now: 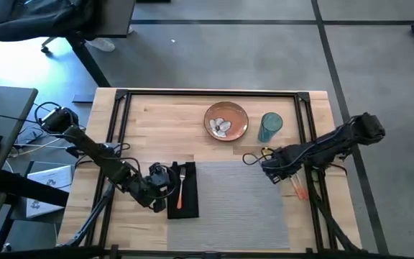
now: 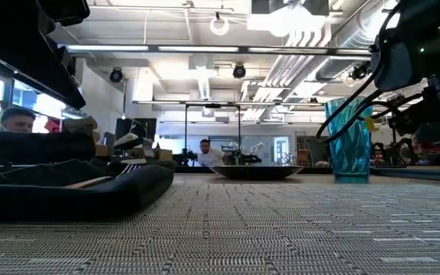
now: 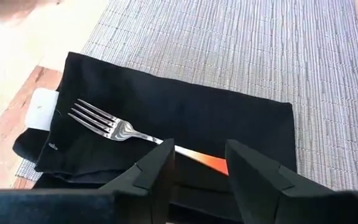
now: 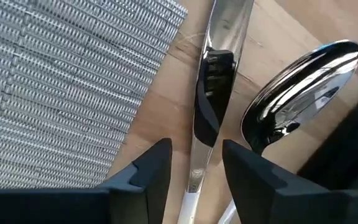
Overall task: Set table place
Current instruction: Put the orange table knife on the right side of the gray tablemat
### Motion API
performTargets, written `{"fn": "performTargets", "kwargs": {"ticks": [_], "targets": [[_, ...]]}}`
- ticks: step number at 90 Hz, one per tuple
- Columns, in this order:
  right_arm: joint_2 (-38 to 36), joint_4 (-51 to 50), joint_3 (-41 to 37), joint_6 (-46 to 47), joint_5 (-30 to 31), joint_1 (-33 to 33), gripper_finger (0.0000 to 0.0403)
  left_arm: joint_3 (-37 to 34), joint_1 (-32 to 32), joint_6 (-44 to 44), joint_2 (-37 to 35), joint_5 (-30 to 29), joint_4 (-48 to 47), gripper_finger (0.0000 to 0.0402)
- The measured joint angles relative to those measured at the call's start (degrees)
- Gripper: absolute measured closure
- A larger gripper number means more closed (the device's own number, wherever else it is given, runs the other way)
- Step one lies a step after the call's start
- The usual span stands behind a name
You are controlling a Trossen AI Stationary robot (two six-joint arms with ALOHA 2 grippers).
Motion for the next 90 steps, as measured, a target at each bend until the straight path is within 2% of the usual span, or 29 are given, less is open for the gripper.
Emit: {"fn": "performTargets", "kwargs": {"ticks": [17, 49, 90], "targets": [[1.1, 0.8, 0.0, -1.4, -1.0, -1.3, 0.0286, 0.0, -0.1, 0.1, 0.0, 0.3, 0.0, 0.0273], [1.2, 2.5, 0.0, -3.6, -1.7, -1.5, 0.0393, 0.0, -1.2, 1.1, 0.0, 0.3, 0.2, 0.0273], [0.3, -0.4, 3.5, -5.6, 0.6, -1.5, 0.0402, 0.0, -1.2, 1.4, 0.0, 0.3, 0.6, 0.0273]]}}
